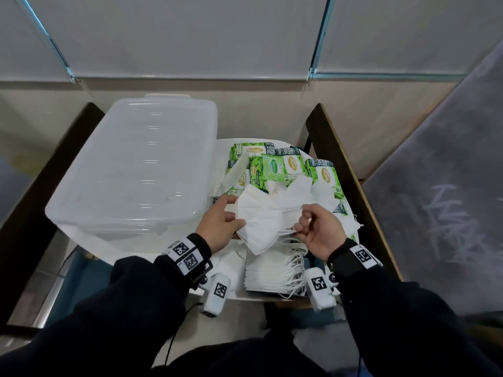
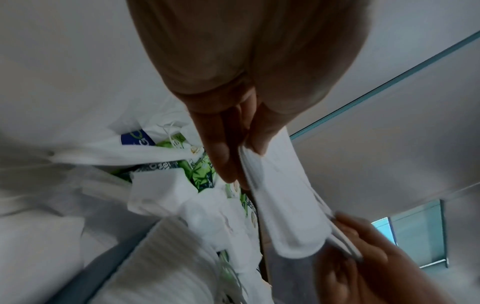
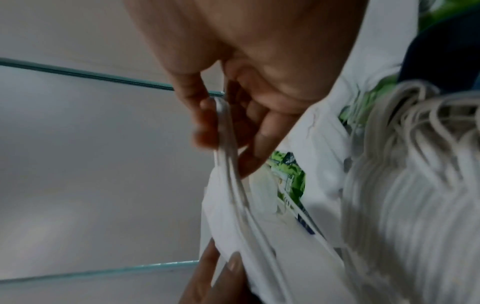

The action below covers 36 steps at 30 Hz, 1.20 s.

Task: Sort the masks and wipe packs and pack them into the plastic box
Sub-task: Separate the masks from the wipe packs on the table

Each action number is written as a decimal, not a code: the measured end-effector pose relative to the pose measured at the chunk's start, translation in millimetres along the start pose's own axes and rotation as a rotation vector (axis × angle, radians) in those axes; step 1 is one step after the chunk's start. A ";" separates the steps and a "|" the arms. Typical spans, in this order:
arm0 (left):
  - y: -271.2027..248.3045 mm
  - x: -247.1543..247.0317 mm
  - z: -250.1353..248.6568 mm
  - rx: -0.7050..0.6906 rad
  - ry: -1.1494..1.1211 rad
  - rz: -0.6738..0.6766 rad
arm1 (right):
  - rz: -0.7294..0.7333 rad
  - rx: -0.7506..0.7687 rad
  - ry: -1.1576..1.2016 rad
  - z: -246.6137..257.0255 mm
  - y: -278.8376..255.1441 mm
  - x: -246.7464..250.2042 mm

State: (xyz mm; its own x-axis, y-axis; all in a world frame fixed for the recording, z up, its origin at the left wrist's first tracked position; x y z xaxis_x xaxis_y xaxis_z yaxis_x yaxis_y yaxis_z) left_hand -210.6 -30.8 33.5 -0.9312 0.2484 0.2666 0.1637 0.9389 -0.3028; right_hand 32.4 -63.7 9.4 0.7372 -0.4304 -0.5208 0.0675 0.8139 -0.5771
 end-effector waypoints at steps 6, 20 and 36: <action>-9.5 -8.7 3.9 -0.001 -0.063 -0.008 | 0.024 0.073 -0.463 -4.7 -6.9 -13.2; -13.2 -13.9 7.4 0.018 -0.113 0.007 | 0.044 0.114 -0.528 -10.6 -9.0 -1.1; -7.7 -20.3 -40.8 -0.257 0.267 0.102 | 0.096 0.343 -0.854 11.3 -23.6 -2.8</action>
State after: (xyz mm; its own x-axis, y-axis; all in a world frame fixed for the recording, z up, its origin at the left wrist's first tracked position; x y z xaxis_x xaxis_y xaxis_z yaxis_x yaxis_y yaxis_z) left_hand -179.7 -33.3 67.8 -0.7939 0.3651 0.4863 0.3591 0.9268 -0.1097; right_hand 36.4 -77.3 31.6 0.9862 -0.0325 0.1624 0.0755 0.9609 -0.2665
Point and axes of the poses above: each hand's wrist, its own y-axis towards the middle knuckle, its own x-axis out of the back of the hand, z = x × y, the point moved 8 cm from there along y, towards the middle knuckle, and after that the axes turned 7 degrees about y, right-handed, at the moved point
